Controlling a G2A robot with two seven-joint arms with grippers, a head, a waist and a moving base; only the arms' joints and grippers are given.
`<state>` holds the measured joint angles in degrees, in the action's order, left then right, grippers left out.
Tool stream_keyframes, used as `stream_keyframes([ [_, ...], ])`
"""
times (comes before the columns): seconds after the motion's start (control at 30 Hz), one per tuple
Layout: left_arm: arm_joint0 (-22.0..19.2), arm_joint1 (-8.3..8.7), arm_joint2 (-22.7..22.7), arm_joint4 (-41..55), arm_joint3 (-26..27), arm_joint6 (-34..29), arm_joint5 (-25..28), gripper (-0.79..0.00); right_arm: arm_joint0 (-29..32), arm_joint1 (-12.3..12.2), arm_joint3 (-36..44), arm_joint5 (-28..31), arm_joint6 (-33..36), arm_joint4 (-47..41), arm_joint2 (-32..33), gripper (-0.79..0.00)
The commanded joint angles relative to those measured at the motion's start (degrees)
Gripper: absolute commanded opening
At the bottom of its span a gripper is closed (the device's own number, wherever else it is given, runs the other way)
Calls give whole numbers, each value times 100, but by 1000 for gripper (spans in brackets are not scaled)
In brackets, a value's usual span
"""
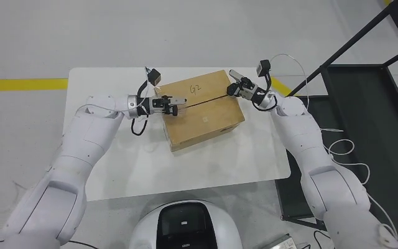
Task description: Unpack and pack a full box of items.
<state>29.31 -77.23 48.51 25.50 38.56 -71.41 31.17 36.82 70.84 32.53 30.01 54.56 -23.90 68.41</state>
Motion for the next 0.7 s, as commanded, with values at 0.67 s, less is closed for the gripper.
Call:
stream_keyframes([
  [0.67, -84, 118, 353, -136, 135, 318, 489, 0, 29, 18, 98, -20, 10, 38, -12, 0],
])
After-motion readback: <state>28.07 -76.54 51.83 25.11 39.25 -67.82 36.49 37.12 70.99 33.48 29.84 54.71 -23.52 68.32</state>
